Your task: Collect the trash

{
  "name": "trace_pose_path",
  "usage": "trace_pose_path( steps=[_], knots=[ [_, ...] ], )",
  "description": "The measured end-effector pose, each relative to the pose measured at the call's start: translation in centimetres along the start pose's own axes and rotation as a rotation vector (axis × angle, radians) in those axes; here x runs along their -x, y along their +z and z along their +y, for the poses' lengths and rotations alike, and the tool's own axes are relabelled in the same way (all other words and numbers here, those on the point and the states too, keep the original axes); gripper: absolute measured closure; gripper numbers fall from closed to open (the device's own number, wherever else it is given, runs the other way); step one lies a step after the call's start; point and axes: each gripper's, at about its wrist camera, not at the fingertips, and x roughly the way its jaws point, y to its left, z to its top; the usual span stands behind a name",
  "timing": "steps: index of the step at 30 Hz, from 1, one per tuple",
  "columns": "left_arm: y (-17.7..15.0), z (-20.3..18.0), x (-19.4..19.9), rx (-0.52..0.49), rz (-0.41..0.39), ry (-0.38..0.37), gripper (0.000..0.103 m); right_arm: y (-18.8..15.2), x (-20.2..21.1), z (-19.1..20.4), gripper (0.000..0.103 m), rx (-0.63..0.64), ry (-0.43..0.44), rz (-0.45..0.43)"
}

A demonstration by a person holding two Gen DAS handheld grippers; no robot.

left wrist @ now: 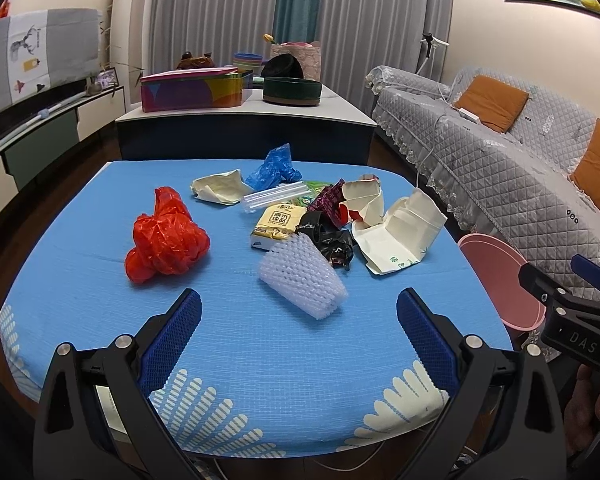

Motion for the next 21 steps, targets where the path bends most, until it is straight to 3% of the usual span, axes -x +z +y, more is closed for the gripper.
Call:
trace_pose_path(
  steps=[21],
  knots=[
    [0.05,0.08,0.08,0.0,-0.002,0.001,0.008,-0.01,0.03,0.03,0.005,-0.001,0.001,0.0]
  ],
)
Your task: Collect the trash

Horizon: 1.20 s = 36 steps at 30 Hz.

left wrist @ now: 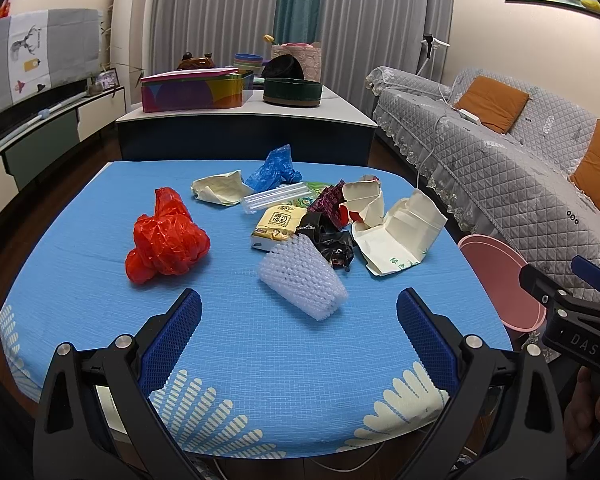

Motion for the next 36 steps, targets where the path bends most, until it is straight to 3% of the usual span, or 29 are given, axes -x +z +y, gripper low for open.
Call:
trace_pose_path(
  steps=[24,31,34,36],
  knots=[
    [0.2,0.1,0.0,0.004,-0.001,0.0,0.008,0.1,-0.2,0.9,0.017,-0.001,0.011,0.009],
    [0.5,-0.3,-0.3,-0.002,0.004,0.011,0.008,0.1,-0.1,0.9,0.027,-0.006,0.024,0.013],
    [0.8,-0.7,-0.8,0.007,0.012,0.015,0.009,0.5,-0.2,0.6,0.035,-0.022,0.019,0.009],
    [1.3,-0.7,-1.2,0.035,0.03,0.012,0.009,1.4,-0.2,0.1,0.048,-0.033,0.008,-0.006]
  ],
)
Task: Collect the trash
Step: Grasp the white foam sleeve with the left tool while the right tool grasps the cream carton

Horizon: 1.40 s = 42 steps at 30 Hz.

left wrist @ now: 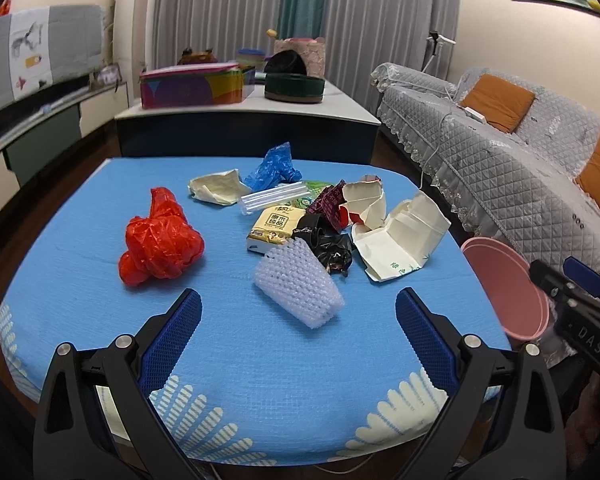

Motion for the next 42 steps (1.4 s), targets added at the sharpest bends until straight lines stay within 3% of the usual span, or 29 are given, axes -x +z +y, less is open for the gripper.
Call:
trace_pose_path(
  steps=[3,12,20,29,33,37,41,42],
  knots=[
    [1.4,-0.3,-0.4,0.026,-0.004,0.01,0.009,2.2,0.1,-1.3,0.055,-0.023,0.015,-0.03],
    [3.0,-1.4,-3.9,0.052,0.007,0.051,0.01,8.2,-3.1,-1.7,0.055,-0.015,0.134,-0.099],
    [1.0,-0.6,-7.3,0.057,0.04,0.086,0.012,5.7,-9.3,-1.3,0.053,-0.042,0.191,0.038],
    [0.1,-1.4,-9.9,0.022,0.108,0.089,0.015,4.5,-14.1,0.8,0.052,0.011,0.207,0.121],
    [-0.2,-0.9,-10.6,0.019,0.134,0.116,0.028,4.2,-15.6,1.4,0.052,0.012,0.21,0.156],
    [-0.1,-0.2,-10.7,0.027,0.143,0.143,0.052,4.1,-16.5,1.7,0.053,0.008,0.21,0.175],
    [0.1,0.2,-10.5,0.03,0.128,0.156,0.074,4.1,-16.9,1.8,0.077,-0.012,0.233,0.196],
    [0.1,0.3,-10.5,0.031,0.127,0.157,0.075,4.0,-16.9,1.8,0.079,-0.01,0.231,0.194]
  ],
)
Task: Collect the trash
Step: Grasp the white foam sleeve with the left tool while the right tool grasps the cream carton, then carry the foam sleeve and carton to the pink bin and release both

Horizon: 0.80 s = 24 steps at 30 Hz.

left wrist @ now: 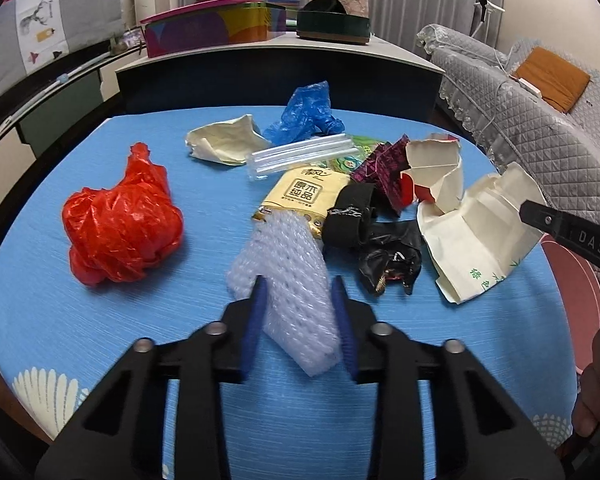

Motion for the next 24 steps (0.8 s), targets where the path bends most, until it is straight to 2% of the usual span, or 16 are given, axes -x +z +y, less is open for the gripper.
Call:
trace_pose_path(
  steps=[3,10,24],
  knots=[
    [0.1,0.1,0.2,0.003,-0.004,0.0,0.083,0.0,0.5,0.2,0.083,0.007,0.011,-0.011],
    [0.4,-0.4,1.3,-0.005,-0.044,-0.004,0.084,-0.1,2.8,0.4,0.092,0.018,0.027,-0.061],
    [0.3,-2.0,3.8,-0.042,-0.112,-0.038,0.086,-0.9,8.5,-1.2,0.093,0.019,-0.001,-0.161]
  ],
)
